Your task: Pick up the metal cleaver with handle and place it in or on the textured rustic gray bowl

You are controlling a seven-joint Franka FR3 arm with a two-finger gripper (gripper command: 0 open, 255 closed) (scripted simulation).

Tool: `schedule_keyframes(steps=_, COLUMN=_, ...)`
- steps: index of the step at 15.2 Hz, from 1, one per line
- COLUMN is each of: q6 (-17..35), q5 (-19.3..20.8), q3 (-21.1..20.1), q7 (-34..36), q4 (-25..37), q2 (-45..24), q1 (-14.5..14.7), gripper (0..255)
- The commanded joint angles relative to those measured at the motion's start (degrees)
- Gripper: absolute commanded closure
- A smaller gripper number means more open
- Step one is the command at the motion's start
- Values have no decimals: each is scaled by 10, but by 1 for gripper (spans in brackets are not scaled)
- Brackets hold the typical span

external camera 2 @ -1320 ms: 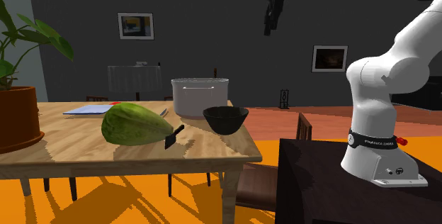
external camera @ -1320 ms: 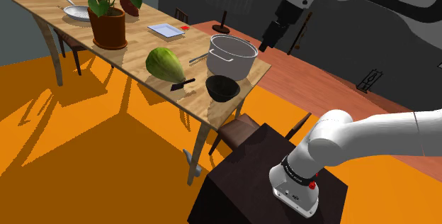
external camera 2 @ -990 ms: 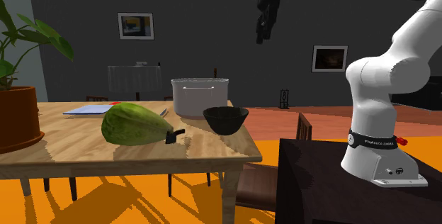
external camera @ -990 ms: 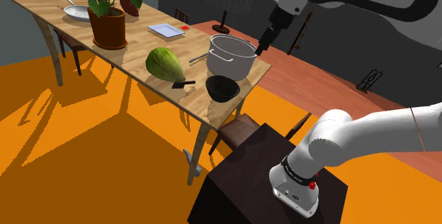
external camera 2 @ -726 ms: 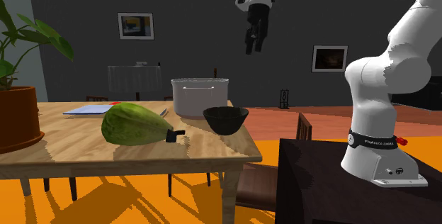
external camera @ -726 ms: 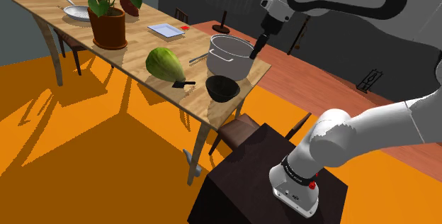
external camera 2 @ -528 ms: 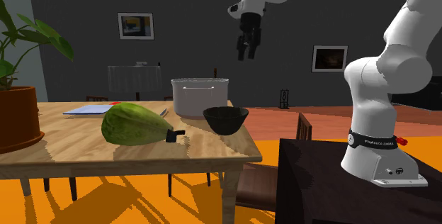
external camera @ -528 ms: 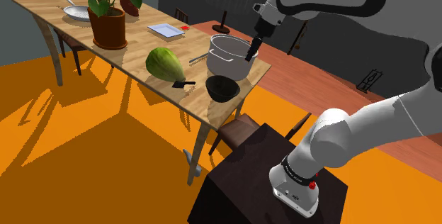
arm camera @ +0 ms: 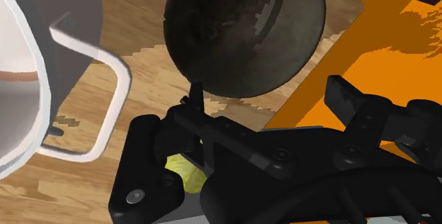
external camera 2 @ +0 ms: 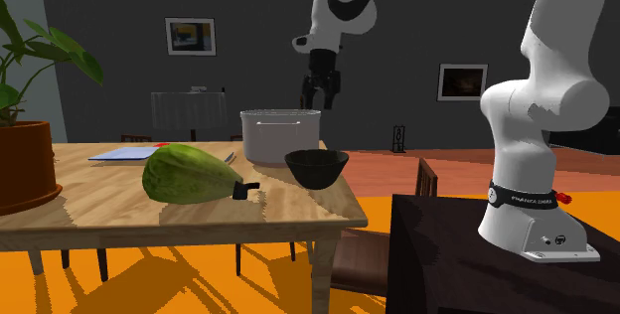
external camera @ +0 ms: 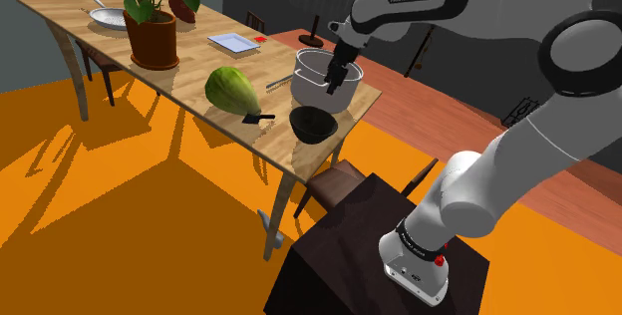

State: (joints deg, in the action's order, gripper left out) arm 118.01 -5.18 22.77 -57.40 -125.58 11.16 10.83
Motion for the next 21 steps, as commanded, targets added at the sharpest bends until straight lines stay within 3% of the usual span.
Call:
schedule_keyframes(steps=1, q6=16, q5=-24, q3=12, q7=-64, q4=22, q2=-49, q1=9, gripper=0)
schedule_keyframes(steps=5, q6=31, q5=-79, q3=18, q7=-180, q4=81, q2=-148, q1=14, gripper=0)
schedule_keyframes(steps=11, q6=33, q5=-144, q3=-10, q7=-327, q4=187, q2=-290, q1=-5, gripper=0)
schedule_keyframes(steps=17, q6=20, q5=-170, q3=-54, q7=-434, q4=313, q2=-421, q1=-29, gripper=0)
schedule_keyframes(steps=21, q6=37, q5=-175, q3=-60, q7=-441, q4=313, q2=-438, q1=-30, gripper=0)
